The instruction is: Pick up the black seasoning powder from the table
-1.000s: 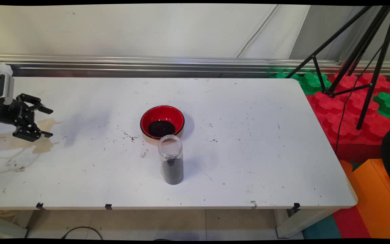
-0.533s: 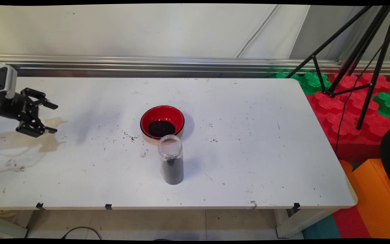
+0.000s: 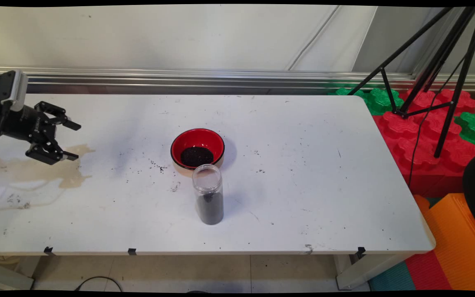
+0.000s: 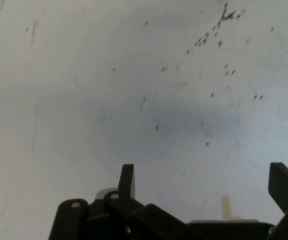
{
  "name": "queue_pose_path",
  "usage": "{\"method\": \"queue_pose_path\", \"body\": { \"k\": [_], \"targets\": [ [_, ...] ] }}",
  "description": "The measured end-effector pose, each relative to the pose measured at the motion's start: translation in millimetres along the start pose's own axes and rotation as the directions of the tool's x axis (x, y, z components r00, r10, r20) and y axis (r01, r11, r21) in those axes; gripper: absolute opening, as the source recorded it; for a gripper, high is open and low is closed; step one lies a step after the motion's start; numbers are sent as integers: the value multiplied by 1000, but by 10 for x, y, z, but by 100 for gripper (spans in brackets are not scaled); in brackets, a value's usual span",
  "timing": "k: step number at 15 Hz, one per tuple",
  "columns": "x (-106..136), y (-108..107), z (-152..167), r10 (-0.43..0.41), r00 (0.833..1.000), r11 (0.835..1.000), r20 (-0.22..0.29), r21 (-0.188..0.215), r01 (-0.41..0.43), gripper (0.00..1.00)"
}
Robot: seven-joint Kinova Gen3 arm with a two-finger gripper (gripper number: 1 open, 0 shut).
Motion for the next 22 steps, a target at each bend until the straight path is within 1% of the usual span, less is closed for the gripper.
{"method": "queue_pose_path", "body": {
  "k": [5,8,12,18,22],
  "targets": [
    [232,55,-24,8,1000,999,-15,-39,-8,100],
    [385,105,-22,19,999,997,-28,-73,-21,100],
    [515,159,0,27,999,993,-38,-111,-31,100],
    [700,274,73,45,997,981,-65,-186,-56,100],
    [861,361,179,60,994,967,-97,-240,-81,100]
  ]
}}
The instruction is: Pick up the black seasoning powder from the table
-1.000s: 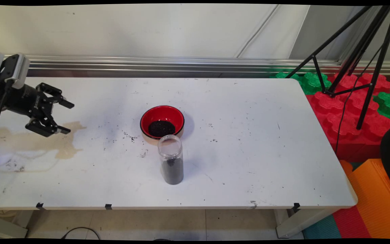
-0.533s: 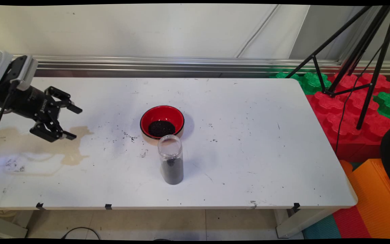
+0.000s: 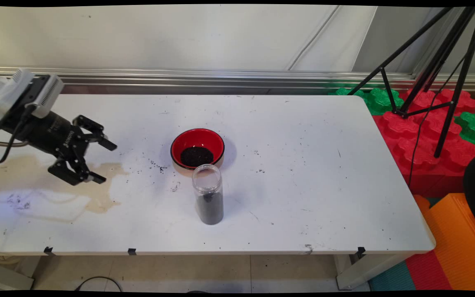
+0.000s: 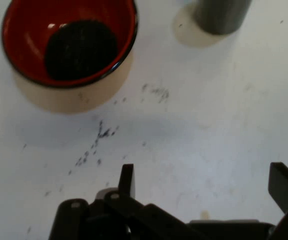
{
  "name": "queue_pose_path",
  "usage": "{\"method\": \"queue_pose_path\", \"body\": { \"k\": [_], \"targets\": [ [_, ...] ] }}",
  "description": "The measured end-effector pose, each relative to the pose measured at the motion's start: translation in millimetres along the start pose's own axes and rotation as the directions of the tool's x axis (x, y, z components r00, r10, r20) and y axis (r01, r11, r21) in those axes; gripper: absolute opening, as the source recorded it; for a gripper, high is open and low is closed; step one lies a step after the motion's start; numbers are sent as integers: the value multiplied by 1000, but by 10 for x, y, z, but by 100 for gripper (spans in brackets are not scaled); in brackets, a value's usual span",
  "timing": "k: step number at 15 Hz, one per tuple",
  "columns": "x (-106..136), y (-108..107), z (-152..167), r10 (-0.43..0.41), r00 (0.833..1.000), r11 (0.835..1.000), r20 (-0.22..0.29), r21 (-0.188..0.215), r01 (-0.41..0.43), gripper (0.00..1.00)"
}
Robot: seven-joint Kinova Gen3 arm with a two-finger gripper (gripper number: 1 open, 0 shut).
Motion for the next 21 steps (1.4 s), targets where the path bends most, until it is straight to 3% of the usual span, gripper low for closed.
{"method": "queue_pose_path", "body": {
  "k": [7,21],
  "targets": [
    [203,22,280,21,999,998,-49,-61,-24,100],
    [412,-26,869,42,985,993,-168,-106,-60,100]
  ]
}}
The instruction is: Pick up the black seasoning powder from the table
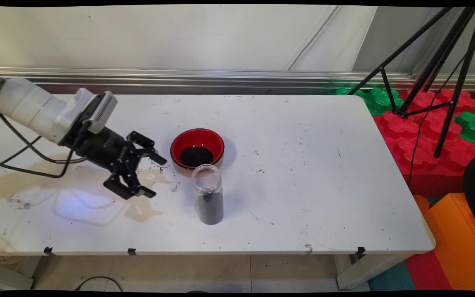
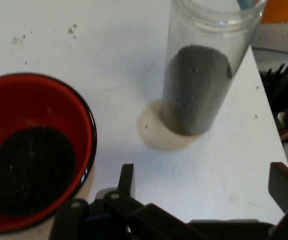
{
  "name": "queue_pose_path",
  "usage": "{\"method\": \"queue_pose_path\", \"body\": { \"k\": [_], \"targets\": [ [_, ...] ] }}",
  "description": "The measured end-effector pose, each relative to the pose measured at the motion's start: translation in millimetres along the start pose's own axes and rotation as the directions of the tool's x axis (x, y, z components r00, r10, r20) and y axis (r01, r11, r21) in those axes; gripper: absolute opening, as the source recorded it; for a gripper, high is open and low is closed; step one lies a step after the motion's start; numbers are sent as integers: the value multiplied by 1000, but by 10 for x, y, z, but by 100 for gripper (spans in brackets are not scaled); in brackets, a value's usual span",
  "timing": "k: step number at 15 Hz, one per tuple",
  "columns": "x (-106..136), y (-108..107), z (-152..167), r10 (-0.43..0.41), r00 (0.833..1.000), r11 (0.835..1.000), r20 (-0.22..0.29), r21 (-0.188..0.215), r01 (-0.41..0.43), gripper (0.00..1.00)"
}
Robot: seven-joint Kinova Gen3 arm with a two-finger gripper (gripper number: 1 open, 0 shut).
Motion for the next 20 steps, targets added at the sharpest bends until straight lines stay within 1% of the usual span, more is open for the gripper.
{"method": "queue_pose_path", "body": {
  "k": [9,13,20],
  "targets": [
    [-33,14,334,27,995,999,-94,-33,-30,100],
    [-73,25,487,36,991,999,-132,-36,-41,100],
    [-159,24,702,26,981,999,-193,-30,-33,100]
  ]
}}
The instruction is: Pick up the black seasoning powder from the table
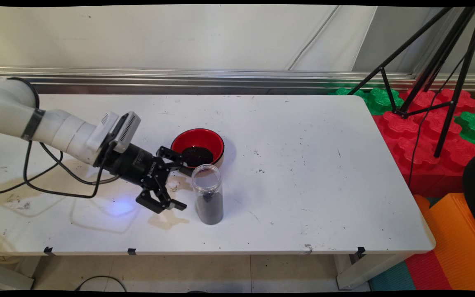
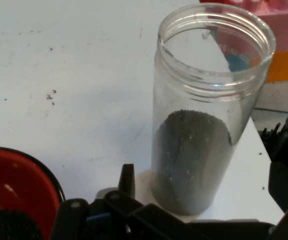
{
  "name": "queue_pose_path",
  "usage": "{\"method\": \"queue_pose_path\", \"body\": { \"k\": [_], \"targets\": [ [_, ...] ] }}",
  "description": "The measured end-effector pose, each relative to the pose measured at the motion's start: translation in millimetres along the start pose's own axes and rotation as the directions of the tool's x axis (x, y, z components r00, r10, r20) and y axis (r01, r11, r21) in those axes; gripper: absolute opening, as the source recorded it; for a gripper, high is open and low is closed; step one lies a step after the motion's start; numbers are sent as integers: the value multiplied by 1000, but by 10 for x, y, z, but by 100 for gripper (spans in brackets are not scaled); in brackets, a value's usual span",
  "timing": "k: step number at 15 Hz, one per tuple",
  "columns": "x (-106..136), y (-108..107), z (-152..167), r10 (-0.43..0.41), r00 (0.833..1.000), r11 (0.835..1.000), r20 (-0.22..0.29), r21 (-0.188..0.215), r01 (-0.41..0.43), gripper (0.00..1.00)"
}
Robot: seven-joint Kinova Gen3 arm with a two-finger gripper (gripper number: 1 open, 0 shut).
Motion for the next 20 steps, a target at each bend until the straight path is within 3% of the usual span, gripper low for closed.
{"method": "queue_pose_path", "body": {
  "k": [9,20],
  "targets": [
    [-93,9,234,-5,998,1000,-69,-5,5,100],
    [-198,18,440,7,996,1000,-94,-4,-8,100]
  ]
}}
